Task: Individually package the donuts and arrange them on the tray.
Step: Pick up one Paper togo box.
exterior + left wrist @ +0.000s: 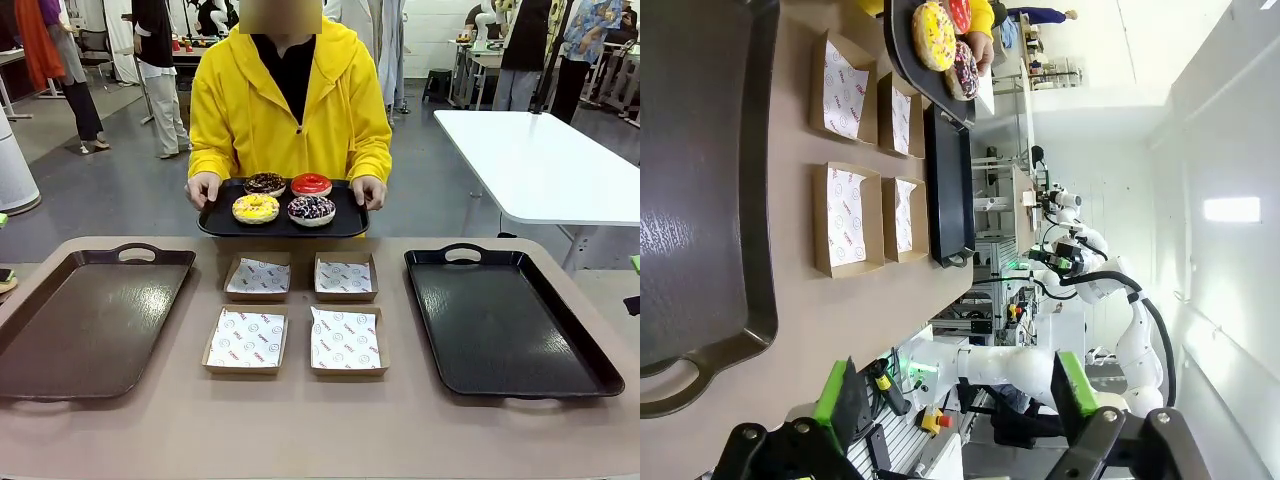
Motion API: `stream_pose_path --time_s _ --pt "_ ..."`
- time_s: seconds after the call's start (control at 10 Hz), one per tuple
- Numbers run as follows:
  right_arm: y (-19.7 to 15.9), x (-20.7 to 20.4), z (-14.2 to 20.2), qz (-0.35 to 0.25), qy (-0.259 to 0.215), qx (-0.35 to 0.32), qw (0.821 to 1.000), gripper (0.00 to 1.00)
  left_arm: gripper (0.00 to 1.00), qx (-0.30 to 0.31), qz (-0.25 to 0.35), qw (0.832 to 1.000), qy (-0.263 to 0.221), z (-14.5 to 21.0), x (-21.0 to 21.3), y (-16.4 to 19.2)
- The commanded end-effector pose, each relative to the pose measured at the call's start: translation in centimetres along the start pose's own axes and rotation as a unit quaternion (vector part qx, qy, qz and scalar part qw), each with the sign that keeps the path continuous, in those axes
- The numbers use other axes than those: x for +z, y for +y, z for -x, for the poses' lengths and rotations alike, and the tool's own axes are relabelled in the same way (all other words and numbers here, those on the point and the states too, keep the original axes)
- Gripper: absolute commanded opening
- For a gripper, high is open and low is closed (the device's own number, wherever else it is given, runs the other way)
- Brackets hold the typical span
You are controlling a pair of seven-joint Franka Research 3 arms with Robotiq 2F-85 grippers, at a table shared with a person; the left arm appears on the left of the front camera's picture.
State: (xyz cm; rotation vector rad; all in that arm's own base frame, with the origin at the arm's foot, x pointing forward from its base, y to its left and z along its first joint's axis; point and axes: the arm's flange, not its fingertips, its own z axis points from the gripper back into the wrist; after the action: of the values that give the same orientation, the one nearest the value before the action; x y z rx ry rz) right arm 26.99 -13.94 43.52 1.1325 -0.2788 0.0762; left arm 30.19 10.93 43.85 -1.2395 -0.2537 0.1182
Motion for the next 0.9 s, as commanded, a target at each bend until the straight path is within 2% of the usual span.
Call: stream_pose_path --time_s 0.0,0.8 --pt "-0.11 -0.05 -0.11 -0.009 -0.004 0.004 1.000 1.00 1.00 0.000 0.006 1.000 -0.002 -0.01 0.04 -0.03" --pt "-0.11 -0.05 -0.11 -0.009 -0.004 0.004 1.000 1.00 1.00 0.000 0.006 1.000 -0.002 -0.01 0.04 -0.03"
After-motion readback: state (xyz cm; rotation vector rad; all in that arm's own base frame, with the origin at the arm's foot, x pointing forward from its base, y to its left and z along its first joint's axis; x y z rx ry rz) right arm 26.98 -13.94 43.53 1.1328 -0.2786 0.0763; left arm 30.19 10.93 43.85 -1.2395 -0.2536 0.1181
